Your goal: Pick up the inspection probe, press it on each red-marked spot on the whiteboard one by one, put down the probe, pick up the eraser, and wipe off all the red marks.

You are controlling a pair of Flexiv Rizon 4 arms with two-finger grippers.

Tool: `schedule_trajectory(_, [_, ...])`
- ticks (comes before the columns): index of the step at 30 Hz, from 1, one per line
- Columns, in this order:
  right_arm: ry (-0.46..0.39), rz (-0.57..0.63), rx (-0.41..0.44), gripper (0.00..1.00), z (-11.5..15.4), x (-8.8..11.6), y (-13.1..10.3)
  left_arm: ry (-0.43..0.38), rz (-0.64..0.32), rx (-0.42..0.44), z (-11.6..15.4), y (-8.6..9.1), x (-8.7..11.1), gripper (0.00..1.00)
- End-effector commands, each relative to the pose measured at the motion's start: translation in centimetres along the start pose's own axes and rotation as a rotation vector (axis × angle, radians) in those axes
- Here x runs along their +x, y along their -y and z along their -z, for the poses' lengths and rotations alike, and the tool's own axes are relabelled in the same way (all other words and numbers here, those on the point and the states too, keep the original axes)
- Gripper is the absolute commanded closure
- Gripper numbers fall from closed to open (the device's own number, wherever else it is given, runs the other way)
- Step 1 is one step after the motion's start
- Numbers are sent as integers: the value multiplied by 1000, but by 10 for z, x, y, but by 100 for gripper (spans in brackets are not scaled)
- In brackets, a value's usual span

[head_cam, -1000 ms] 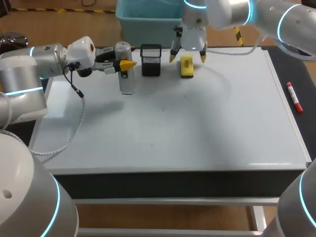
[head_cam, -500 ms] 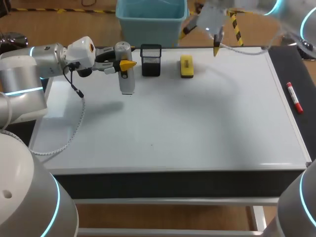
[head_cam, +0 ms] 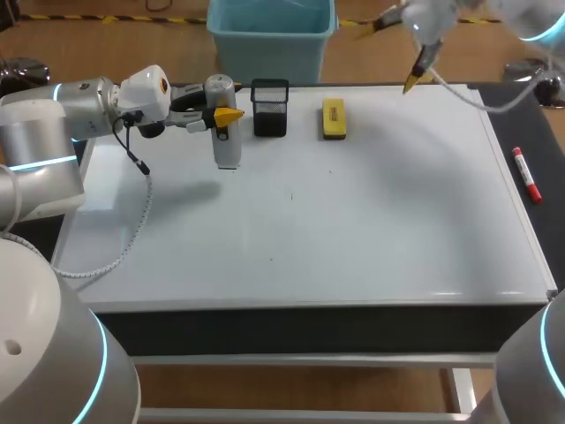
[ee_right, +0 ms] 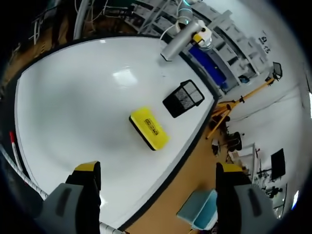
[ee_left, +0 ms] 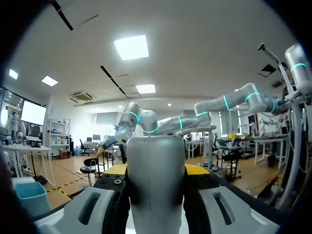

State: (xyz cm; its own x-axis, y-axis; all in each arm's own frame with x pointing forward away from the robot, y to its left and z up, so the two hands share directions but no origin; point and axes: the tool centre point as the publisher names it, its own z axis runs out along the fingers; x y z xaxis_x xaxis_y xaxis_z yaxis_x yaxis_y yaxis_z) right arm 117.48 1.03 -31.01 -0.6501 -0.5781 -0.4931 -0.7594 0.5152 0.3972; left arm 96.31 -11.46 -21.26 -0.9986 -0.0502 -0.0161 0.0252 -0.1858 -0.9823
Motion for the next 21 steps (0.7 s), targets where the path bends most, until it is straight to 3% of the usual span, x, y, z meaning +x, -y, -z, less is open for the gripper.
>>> schedule_trajectory(1, [113, -263, 11, 0, 15, 5, 2, -1, 0, 1, 0, 1, -1, 100])
schedule_trajectory(7, [82, -387, 16, 0, 35, 2, 4, -1, 0, 1, 0, 1, -1, 100])
schedule_trajectory(21, [75, -385, 26, 0, 45, 1, -2, -1, 0, 1, 0, 1, -1, 100])
